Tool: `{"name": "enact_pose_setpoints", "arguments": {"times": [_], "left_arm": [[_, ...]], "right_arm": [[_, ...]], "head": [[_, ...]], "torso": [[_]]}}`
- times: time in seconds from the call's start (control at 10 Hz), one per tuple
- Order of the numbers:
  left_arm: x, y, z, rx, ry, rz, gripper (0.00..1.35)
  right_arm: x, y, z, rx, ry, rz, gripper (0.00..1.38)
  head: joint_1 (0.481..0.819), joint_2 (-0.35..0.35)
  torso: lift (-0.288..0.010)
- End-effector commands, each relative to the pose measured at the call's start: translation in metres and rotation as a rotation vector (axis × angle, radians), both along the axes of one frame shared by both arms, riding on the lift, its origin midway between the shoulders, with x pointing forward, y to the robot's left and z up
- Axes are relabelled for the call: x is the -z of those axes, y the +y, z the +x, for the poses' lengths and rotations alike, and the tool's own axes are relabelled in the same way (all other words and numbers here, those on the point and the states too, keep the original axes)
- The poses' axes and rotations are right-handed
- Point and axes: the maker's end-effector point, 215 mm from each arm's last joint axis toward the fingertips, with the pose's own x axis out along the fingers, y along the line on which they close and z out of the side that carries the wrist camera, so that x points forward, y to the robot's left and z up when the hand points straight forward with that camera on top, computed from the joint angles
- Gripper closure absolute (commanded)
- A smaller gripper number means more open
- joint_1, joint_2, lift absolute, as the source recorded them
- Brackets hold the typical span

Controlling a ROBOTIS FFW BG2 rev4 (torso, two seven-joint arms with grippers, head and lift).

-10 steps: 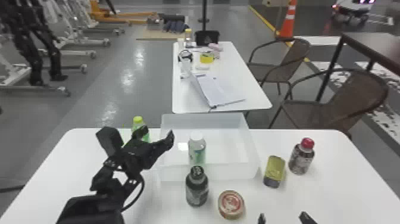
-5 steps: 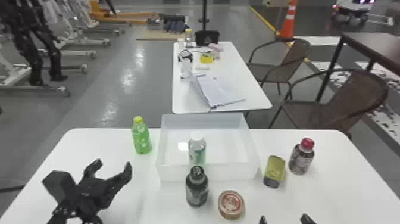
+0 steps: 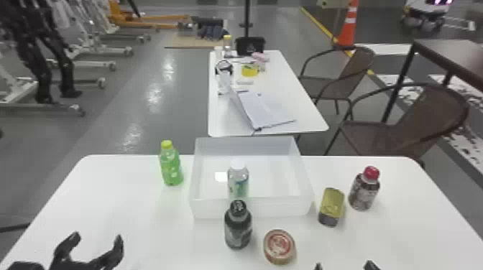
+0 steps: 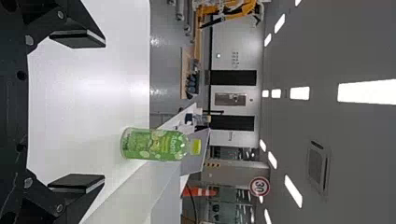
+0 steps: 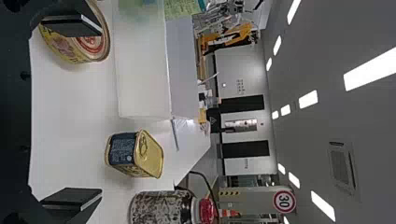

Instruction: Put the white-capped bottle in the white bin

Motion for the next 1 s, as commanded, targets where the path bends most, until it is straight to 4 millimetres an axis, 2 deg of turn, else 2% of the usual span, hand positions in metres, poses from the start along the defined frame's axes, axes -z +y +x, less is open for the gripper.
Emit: {"name": "enact_pose_setpoints", "arguments": {"times": [0.0, 0.2, 0.9], "left_arm": [[0.014, -0.001, -0.019, -0.005, 0.027, 0.013, 0.26], [0.016, 0.007, -0.029, -0.051, 0.022, 0.019, 0.26], [0.019, 0.000, -0.028, -0.041, 0.029, 0.006, 0.26]], "right_arm": [[0.001, 0.000, -0.002, 0.001, 0.003, 0.002, 0.09], [0.002, -0.003, -0.005, 0.009, 0.007, 0.001, 0.09], [0.002, -0.004, -0.005, 0.010, 0.007, -0.001, 0.09]], "head": [[0.549, 0.000], [0.549, 0.000], [0.549, 0.000]], "torso": [[-0.100], [-0.100], [-0.100]]}}
